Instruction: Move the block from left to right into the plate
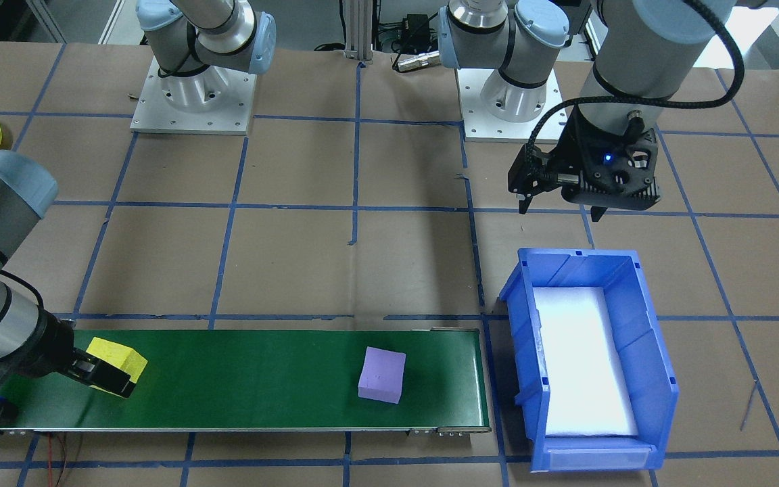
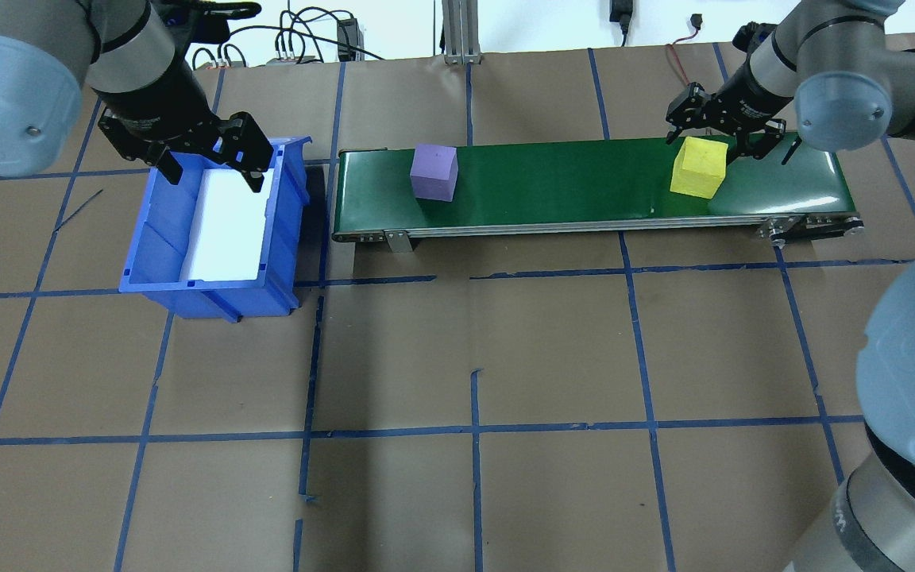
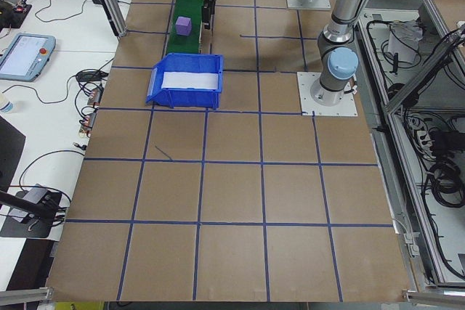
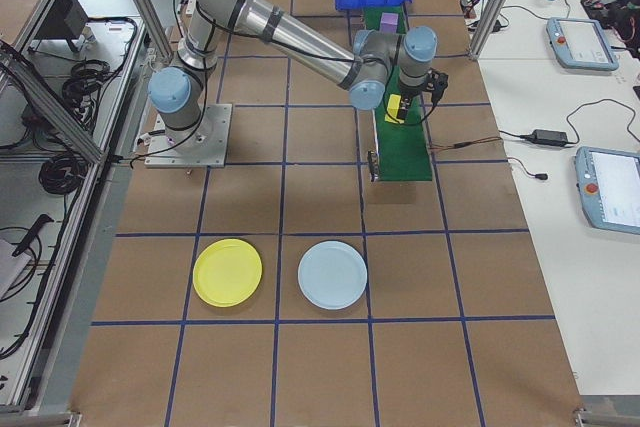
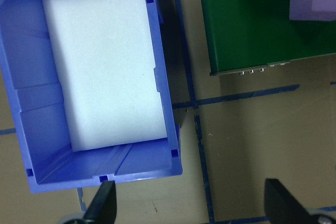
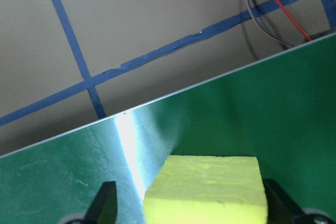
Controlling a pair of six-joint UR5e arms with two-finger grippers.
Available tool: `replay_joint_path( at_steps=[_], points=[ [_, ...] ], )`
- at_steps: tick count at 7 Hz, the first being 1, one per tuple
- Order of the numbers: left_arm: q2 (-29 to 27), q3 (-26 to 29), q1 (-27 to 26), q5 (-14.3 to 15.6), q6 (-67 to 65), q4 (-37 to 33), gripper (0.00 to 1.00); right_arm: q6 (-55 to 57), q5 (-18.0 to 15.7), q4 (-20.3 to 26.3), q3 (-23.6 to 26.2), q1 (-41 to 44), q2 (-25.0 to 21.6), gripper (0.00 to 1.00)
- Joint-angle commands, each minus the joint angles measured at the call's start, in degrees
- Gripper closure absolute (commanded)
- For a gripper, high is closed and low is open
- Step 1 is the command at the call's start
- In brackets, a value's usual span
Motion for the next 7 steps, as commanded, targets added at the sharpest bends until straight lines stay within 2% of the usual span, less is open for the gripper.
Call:
replay_joint_path(
  at_steps=[1,2,3,4,5,7],
  points=[
    [2.25,-0.05,0.29,0.45,0.0,-1.71,0.0,-0.84,-1.62,0.44,1.13,0.0,-0.42,0.3],
    [2.96,-0.14,0.29,0.45,-0.09,-1.89,0.0,-2.94,-5.72,1.14,1.22,-0.09,-0.69,0.48],
    [3.31,-0.14,0.29,0.54,-0.09,-1.9,0.0,-3.31,-9.68,3.06,0.0,-0.09,-1.38,0.56],
    [3.32,-1.1,0.29,2.63,-0.09,-2.24,0.0,-3.48,-10.06,6.65,-2.01,-1.13,-3.31,0.56],
    [3.4,-2.41,0.29,3.0,-0.35,-1.38,0.0,-6.97,-11.81,11.21,-3.16,-4.19,-5.67,0.6],
    [3.23,-3.13,0.38,2.48,-0.7,0.38,0.0,-29.63,-13.14,13.71,-0.91,-16.19,-9.72,0.6]
  ],
)
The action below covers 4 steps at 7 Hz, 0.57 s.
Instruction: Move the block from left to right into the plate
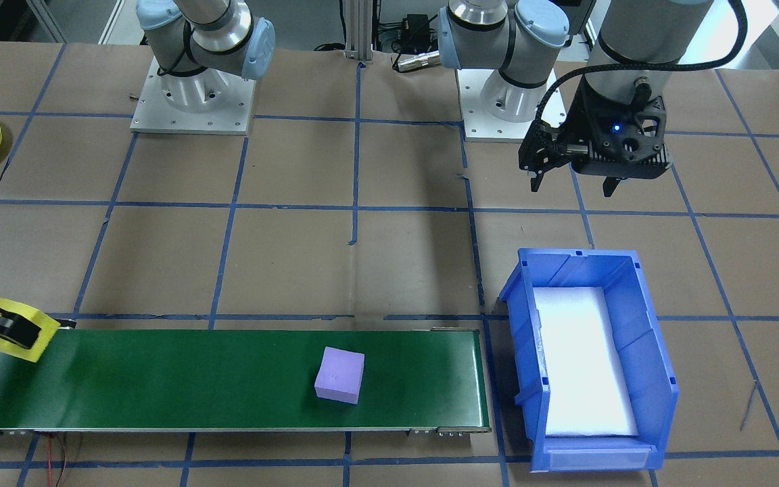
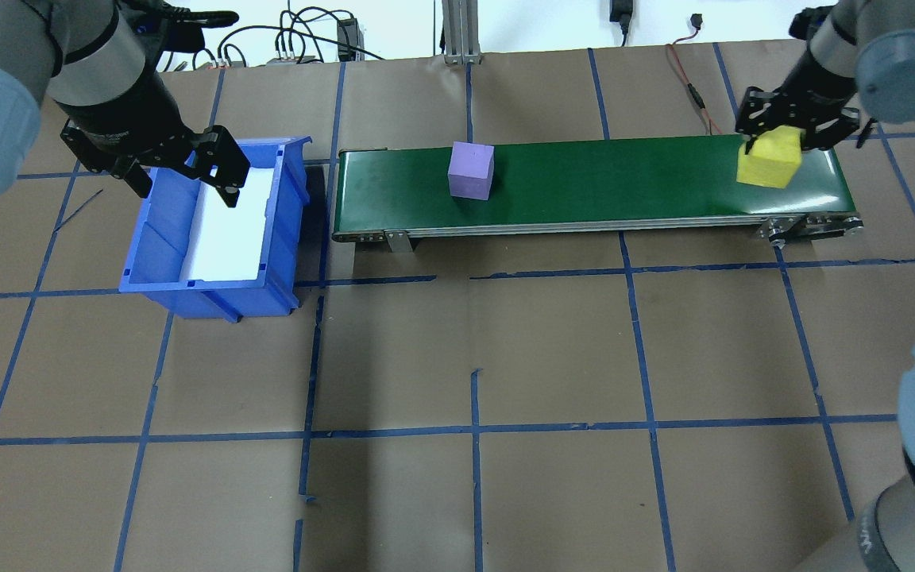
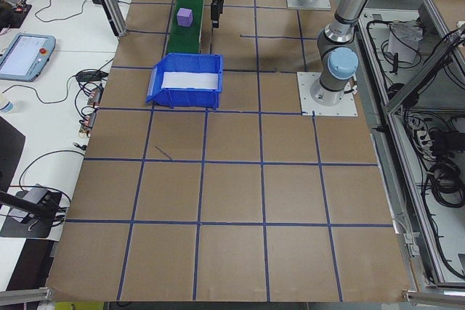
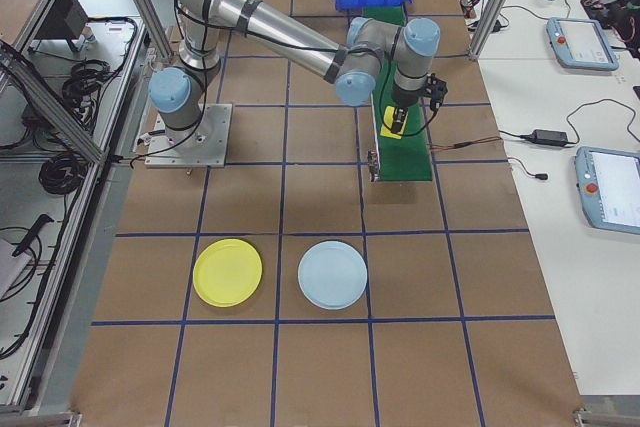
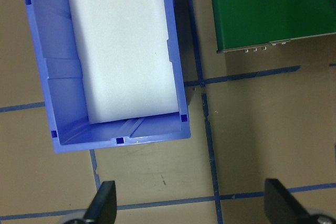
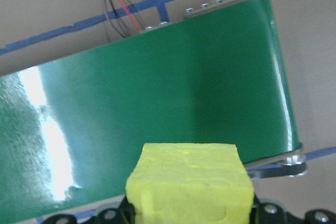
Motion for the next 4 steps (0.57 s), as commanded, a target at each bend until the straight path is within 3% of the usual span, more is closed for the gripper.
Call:
replay_joint_path(
  at_steps=[1,4],
  points=[
    [-0.31,-1.12,0.13,-0.13,-0.11,0.79,0.0,-26.09,-2.51,1.57,4.59,-14.46,-4.9,0.61],
    [-0.31,-1.83,-0.04,-0.39,0.33,2.37,0.0,-49.52,-2.26,0.09,12.26,-42.39,-6.51,0.61]
  ],
)
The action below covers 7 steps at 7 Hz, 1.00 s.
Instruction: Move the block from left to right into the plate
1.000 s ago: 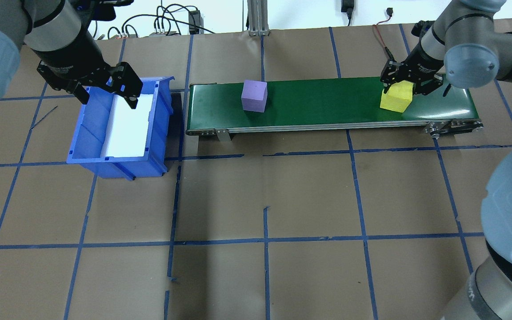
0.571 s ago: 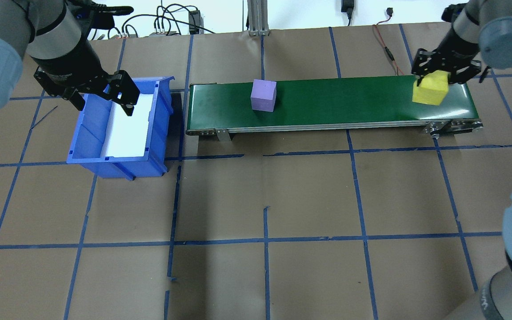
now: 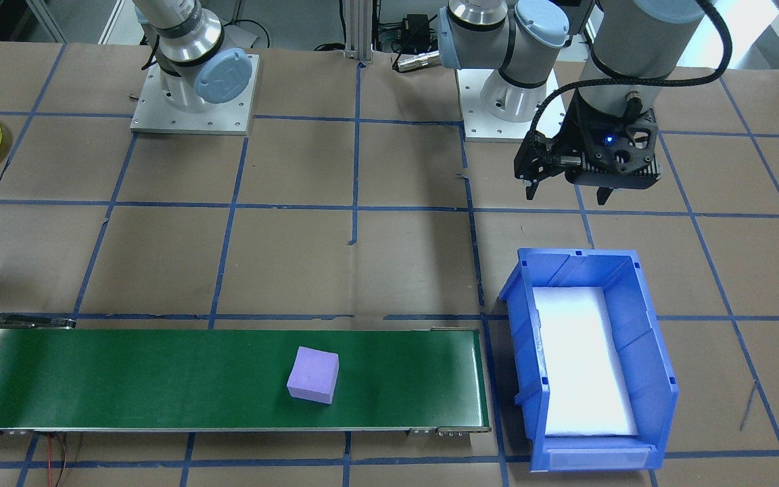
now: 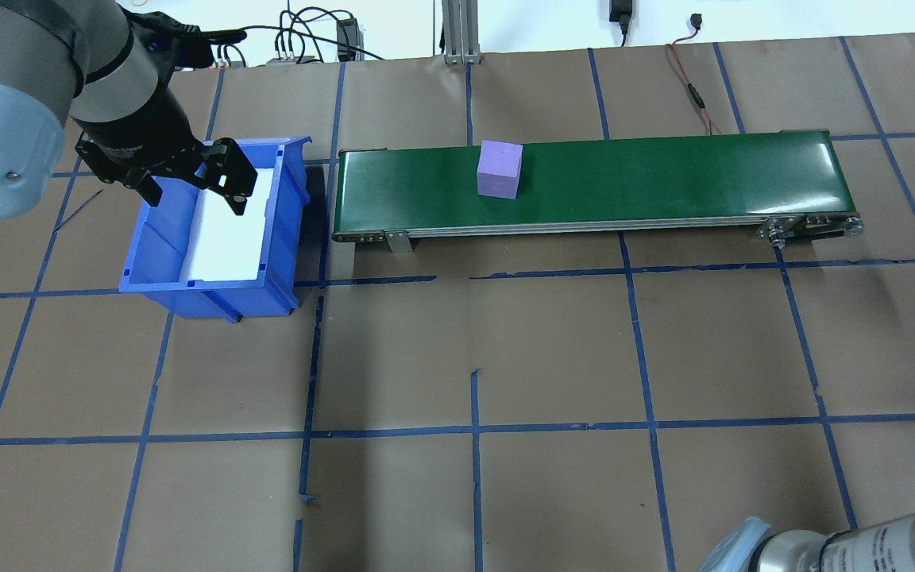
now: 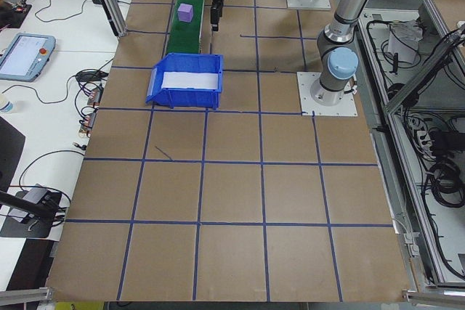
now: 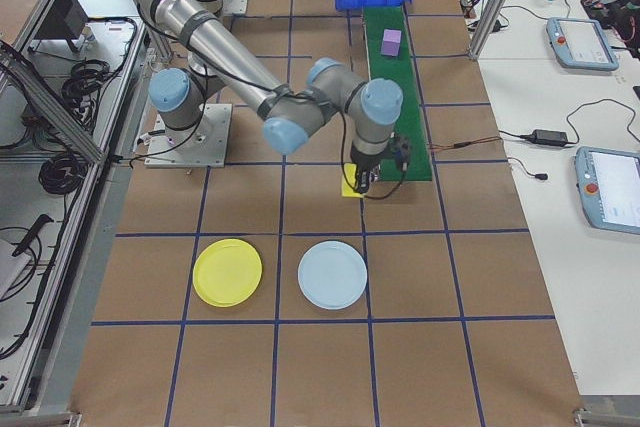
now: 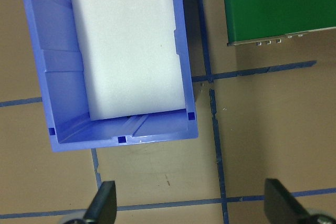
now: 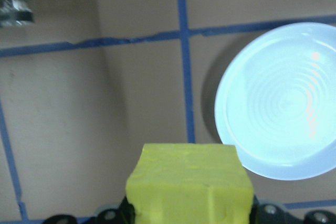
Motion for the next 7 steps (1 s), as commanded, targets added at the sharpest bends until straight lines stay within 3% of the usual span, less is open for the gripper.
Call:
replay_joint_path(
  at_steps=[1,3,4,5,6,7],
  points=[
    [-0.02,-0.04,-0.02,-0.07,0.37,0.26,0.0,-18.29,0.01,-2.69,3.78,-19.82,-0.47,0.61],
    [0.42,0.05,-0.37,-0.07,0.46,0.17,0.0,-25.64,0.27,-2.97,6.32,-29.88,-0.38,0.6],
    [0.68,0.14,-0.46,0.02,0.63,0.0,0.0,-26.37,0.8,-3.93,8.26,-30.61,-0.47,0.6],
    [1.64,-0.03,-0.55,0.11,1.24,-0.27,0.0,-30.81,1.84,-6.02,9.58,-30.53,-0.03,0.52],
    [1.65,-0.04,-0.12,-0.06,2.99,-0.27,0.0,-31.81,4.29,-6.74,10.99,-30.53,0.32,0.52],
    [1.57,0.05,-0.02,0.02,6.05,0.16,0.0,-32.17,3.27,-7.88,12.22,-30.53,0.41,0.52]
  ],
)
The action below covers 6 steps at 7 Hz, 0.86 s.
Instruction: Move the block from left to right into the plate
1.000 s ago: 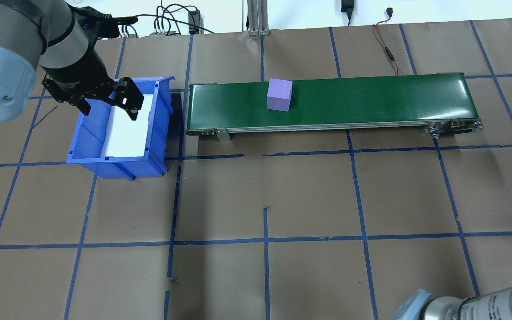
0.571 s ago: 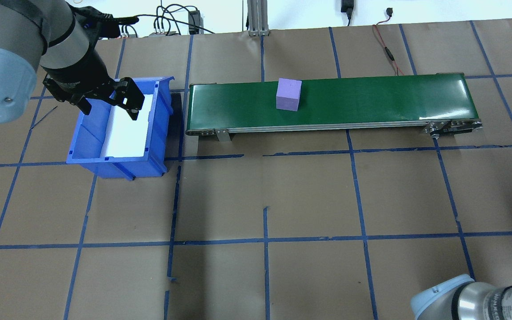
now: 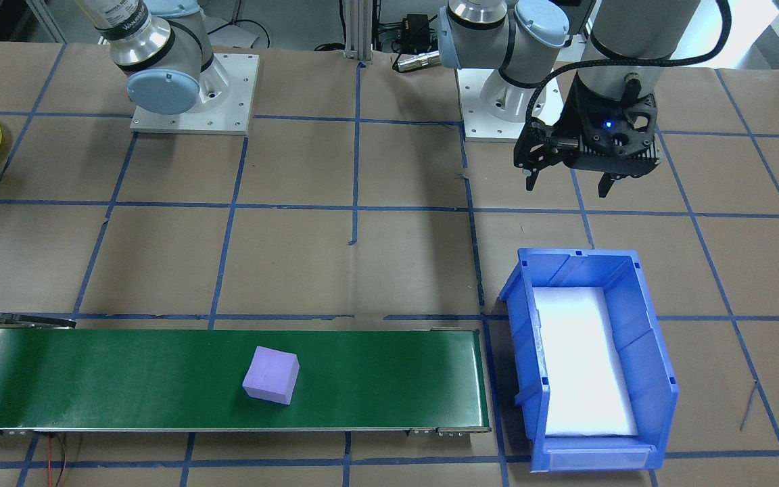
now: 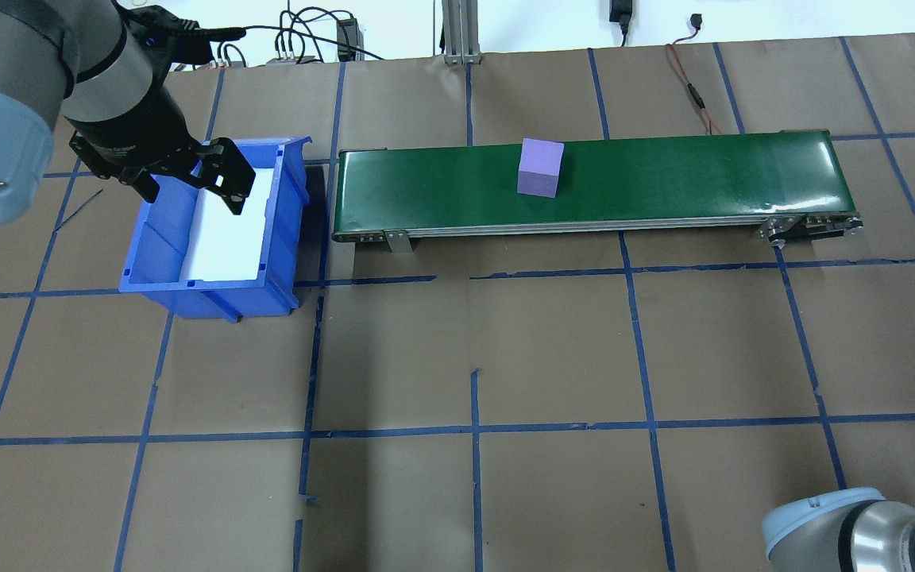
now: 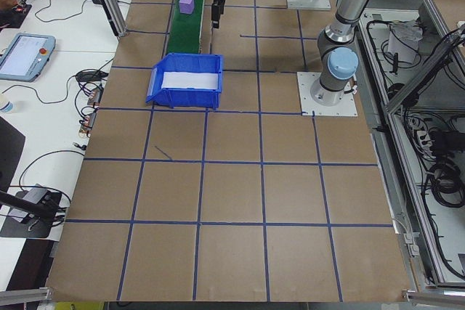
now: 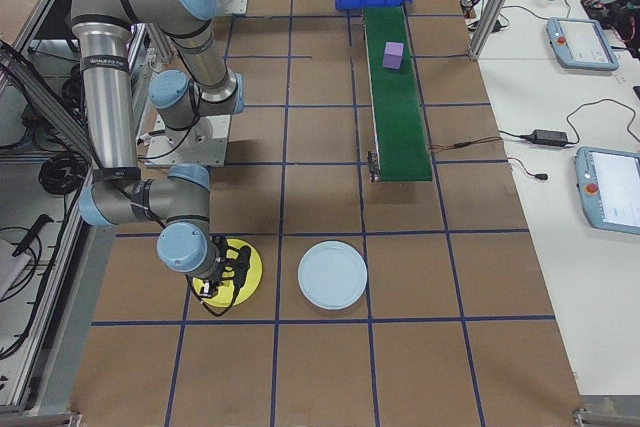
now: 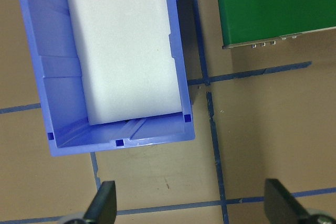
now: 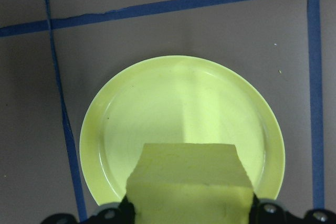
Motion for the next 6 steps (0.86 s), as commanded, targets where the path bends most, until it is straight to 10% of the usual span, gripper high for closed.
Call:
replay_joint_path(
  at_steps=[1,2,3,6],
  points=[
    [0.67,0.91,-0.24,0.98,2.71,0.13,0.0,-1.17,-0.73,-1.44,1.71,-0.08,0.22,0.49],
    [0.59,0.14,-0.25,-0.05,0.36,-0.05,0.0,-0.9,-0.04,-2.23,1.71,-0.08,0.57,0.13],
    [-0.11,0.05,-1.2,-3.28,-8.45,-0.49,0.0,-0.9,0.66,-3.19,1.8,-0.08,1.35,0.01],
    [0.32,0.93,0.01,-3.94,-3.76,-0.49,0.0,-1.08,2.16,-3.73,1.8,0.01,1.28,0.0]
  ],
)
